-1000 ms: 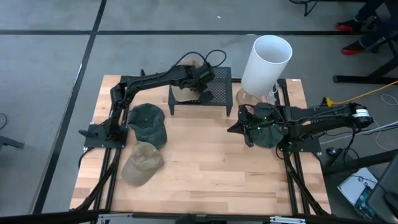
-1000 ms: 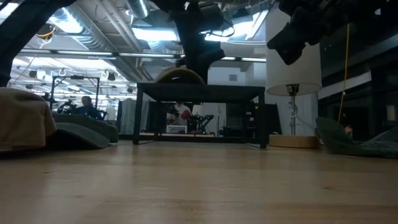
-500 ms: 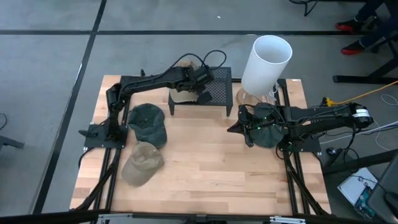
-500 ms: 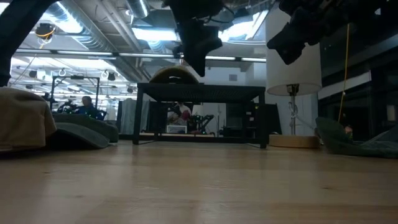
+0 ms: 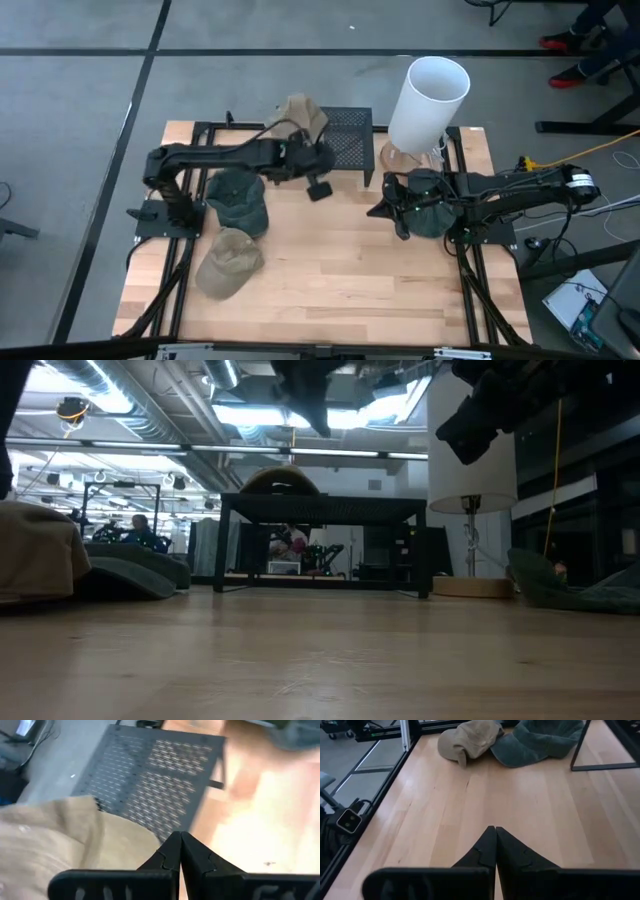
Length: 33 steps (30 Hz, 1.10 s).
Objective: Pick & Place hat
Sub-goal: Put the right dark green cap on the shelf
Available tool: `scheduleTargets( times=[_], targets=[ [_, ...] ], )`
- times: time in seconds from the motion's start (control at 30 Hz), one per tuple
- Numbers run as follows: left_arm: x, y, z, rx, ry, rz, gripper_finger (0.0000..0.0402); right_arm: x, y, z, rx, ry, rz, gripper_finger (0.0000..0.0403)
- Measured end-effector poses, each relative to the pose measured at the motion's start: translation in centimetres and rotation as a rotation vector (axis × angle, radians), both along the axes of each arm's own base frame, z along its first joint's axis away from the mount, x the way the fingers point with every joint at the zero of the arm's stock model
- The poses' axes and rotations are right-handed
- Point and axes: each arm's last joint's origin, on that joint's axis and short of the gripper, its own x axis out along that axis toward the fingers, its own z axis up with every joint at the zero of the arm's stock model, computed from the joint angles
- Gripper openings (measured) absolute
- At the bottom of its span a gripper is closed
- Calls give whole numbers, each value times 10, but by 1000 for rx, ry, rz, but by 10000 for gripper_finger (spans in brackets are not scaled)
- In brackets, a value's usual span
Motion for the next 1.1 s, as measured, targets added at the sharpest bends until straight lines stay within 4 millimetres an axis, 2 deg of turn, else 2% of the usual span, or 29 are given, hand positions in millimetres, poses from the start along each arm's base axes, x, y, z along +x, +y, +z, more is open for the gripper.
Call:
scheduleTargets(
  times=[0.2,0.33,0.57,0.73,0.9,1.1],
  targets=[
    [-27,-40,-15,-24,-144,-77,1,0,5,0,2,4,25,7],
    [-47,-62,-38,-57,-226,-124,2,0,9,0,4,5,38,7],
    [-70,-91,-86,-113,-317,-196,3,-1,12,0,49,12,31,7],
    [-76,-105,-108,-150,-366,-267,1,0,11,0,78,18,-10,7],
    [-79,-112,-116,-133,-383,-336,2,3,10,-4,93,34,-76,7],
    [-76,-115,-111,-47,-404,-429,4,12,10,-6,128,15,-95,7]
  ],
)
